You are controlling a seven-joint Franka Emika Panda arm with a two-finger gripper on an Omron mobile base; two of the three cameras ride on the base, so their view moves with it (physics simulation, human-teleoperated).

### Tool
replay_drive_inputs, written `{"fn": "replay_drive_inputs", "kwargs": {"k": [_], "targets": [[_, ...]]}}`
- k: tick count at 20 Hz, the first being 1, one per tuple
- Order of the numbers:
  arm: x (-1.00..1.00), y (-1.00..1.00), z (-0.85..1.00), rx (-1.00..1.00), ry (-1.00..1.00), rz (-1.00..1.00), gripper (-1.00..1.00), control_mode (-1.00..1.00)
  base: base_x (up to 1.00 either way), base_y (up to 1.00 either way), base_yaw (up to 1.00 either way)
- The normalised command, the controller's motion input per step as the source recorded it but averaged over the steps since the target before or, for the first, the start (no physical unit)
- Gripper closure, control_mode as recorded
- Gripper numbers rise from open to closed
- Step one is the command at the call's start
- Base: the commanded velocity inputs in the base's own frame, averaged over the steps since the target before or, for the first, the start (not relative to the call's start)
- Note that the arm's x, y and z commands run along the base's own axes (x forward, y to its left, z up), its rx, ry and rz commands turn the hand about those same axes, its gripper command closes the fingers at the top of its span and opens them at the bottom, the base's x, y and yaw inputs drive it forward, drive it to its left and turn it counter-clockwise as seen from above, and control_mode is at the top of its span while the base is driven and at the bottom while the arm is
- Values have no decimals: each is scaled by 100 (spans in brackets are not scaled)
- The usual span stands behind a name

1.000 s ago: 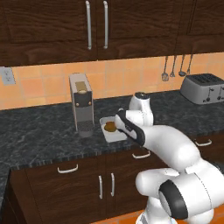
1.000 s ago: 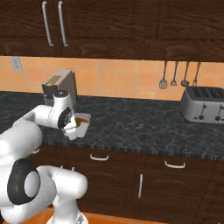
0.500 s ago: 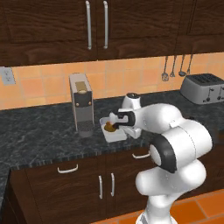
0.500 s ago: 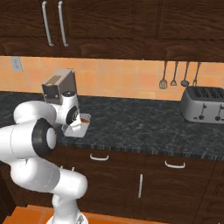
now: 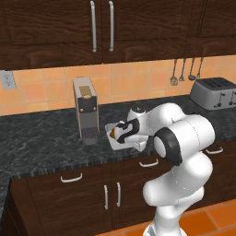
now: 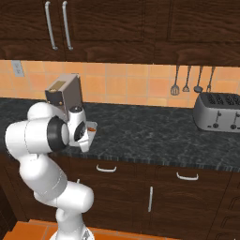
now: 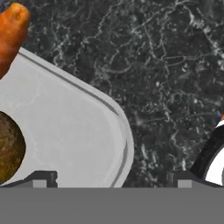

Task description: Take the meat container that has the fish and place it on the second highest rack of the freezer. Then take the vegetable container that has the avocado and carrot and place it on the highest rack of the freezer.

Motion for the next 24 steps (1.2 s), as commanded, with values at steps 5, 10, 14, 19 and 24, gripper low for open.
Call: {"fn": "replay_drive_inputs", "kwargs": {"k": [5,10,14,19,24], "targets": [[3,0,-24,0,0,-7,100,-100,0,0,0],[0,0,-4,0,0,-12,100,-100,0,0,0],[-8,-1,1,0,0,-11,100,-100,0,0,0],[-50,-16,38,2,-4,-5,100,-100,0,0,0],[-69,-19,99,12,2,-1,100,-100,0,0,0]]}}
